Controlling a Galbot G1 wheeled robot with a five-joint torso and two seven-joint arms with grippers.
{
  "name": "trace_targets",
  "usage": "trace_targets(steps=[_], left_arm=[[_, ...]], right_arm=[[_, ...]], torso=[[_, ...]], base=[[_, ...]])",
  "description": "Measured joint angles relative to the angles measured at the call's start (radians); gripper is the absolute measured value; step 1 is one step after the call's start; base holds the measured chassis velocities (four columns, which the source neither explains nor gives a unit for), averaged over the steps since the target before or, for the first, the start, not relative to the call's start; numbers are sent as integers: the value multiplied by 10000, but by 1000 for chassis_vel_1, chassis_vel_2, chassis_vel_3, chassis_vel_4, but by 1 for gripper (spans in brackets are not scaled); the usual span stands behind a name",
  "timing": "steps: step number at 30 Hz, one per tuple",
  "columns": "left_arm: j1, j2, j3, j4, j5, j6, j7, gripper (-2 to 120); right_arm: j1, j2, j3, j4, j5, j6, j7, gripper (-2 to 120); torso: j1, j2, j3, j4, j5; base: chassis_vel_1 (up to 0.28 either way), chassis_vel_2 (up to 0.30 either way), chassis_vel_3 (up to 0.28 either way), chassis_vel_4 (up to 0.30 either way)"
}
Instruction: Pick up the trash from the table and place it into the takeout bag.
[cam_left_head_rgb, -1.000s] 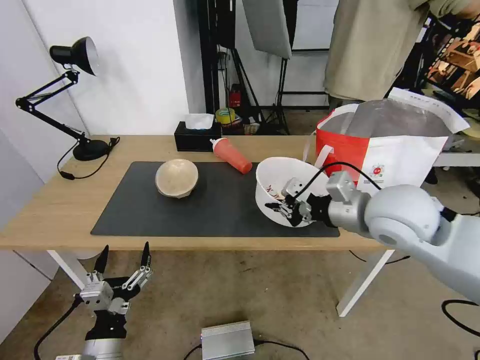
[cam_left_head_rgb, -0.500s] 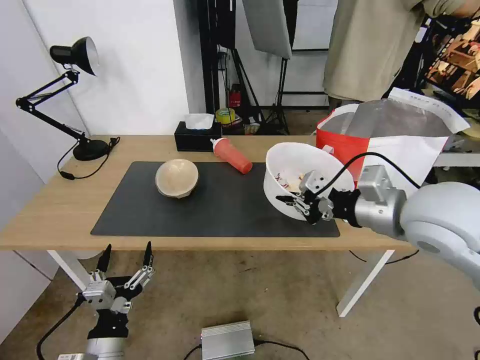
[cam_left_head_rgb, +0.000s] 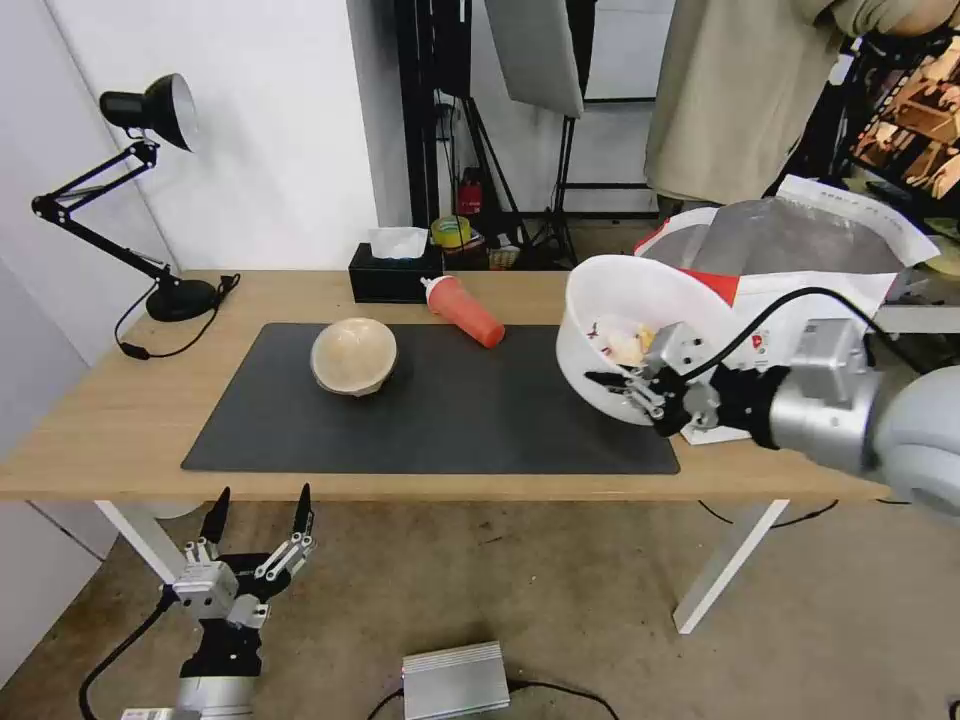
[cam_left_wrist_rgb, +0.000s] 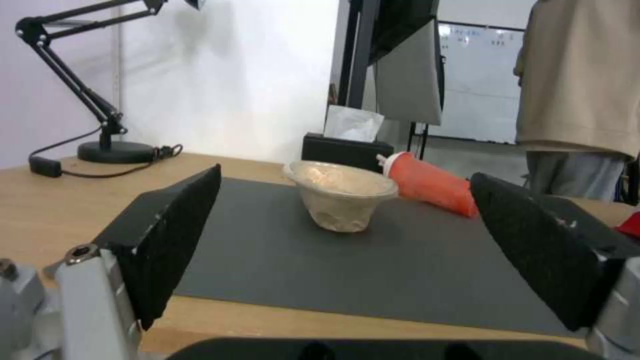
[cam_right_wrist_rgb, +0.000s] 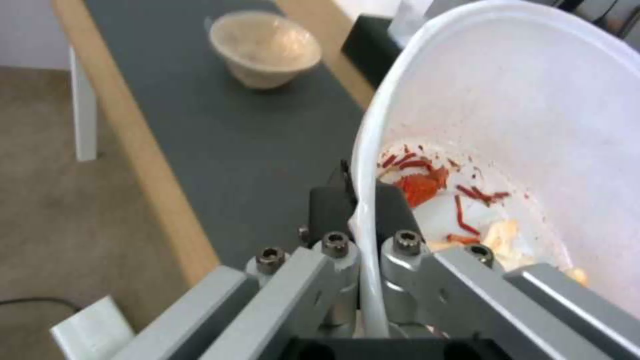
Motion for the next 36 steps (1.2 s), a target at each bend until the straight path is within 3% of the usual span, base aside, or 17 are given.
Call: trace_targets(steps=[12, 23, 36], left_arm=[[0, 43, -21, 128, -5, -30, 11, 100], [-6, 71, -27, 99, -27, -45, 19, 100], [-23, 59, -19, 72, -28, -53, 36, 100]], right_arm=[[1139, -204, 6, -218, 463, 28, 206, 0], [2579, -375, -49, -1348, 736, 194, 368, 0], [2589, -115, -129, -2535, -581, 533, 313, 0]], torso=[[1, 0, 0, 2, 0], [1, 0, 0, 1, 1], [1, 0, 0, 1, 1]], base=[[0, 0, 0, 0], [0, 0, 0, 0], [0, 0, 0, 0]])
